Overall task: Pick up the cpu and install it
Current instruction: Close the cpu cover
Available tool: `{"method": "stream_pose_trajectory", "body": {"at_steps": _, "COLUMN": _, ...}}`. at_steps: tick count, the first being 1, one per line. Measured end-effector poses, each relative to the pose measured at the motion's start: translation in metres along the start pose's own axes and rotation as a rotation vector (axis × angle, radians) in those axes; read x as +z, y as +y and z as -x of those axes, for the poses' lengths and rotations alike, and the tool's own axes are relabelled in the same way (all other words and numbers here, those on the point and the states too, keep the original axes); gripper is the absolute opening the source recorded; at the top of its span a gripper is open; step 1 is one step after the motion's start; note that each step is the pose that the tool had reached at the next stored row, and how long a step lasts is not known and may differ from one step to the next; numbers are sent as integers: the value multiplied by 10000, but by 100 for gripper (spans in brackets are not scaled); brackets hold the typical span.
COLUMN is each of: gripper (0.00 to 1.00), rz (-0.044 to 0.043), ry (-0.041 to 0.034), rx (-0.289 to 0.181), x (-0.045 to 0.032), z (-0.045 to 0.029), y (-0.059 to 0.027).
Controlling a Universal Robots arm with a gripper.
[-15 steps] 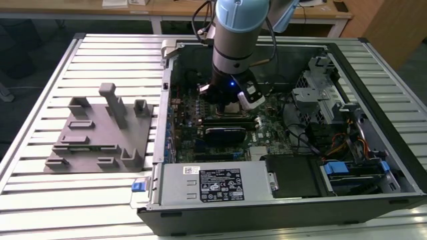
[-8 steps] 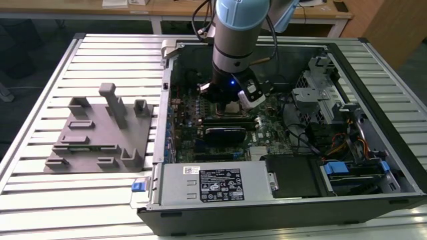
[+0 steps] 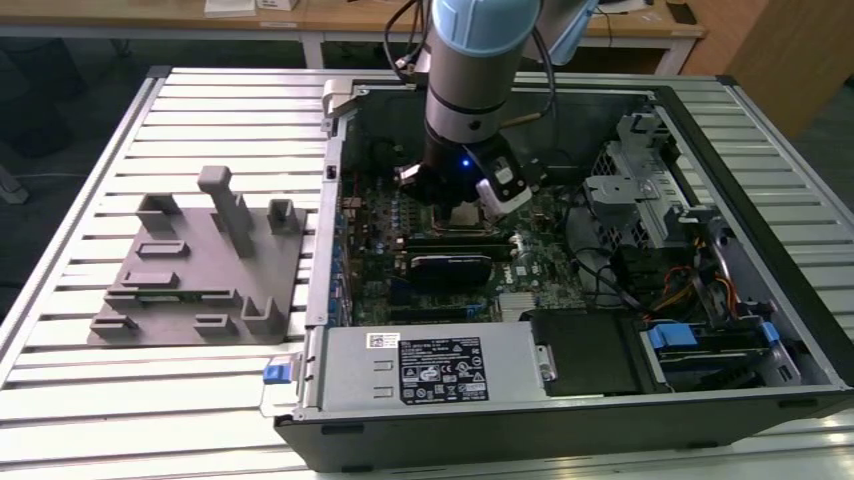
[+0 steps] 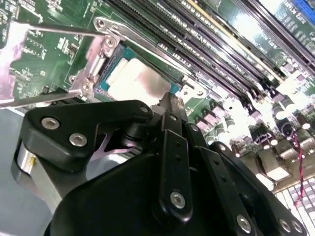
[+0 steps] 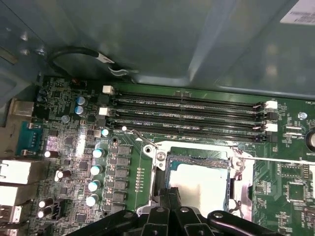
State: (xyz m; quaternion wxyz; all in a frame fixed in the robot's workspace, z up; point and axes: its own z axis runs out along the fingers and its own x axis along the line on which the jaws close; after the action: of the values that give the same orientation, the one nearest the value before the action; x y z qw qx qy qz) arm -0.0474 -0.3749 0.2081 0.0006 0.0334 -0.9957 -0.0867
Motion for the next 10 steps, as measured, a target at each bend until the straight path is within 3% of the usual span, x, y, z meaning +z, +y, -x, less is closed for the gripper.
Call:
{"method": "stream_pose_trajectory", "body": {"at_steps": 6, "gripper": 11, "rz": -44, "ry": -22, "rx": 140, "x": -63, "z": 1, "y": 12}}
{"method": "stream_pose_trajectory", "body": {"at_steps": 10, "gripper": 11, "rz": -115, "ry": -123, "rx": 714, "x": -72, "z": 1, "y": 13}}
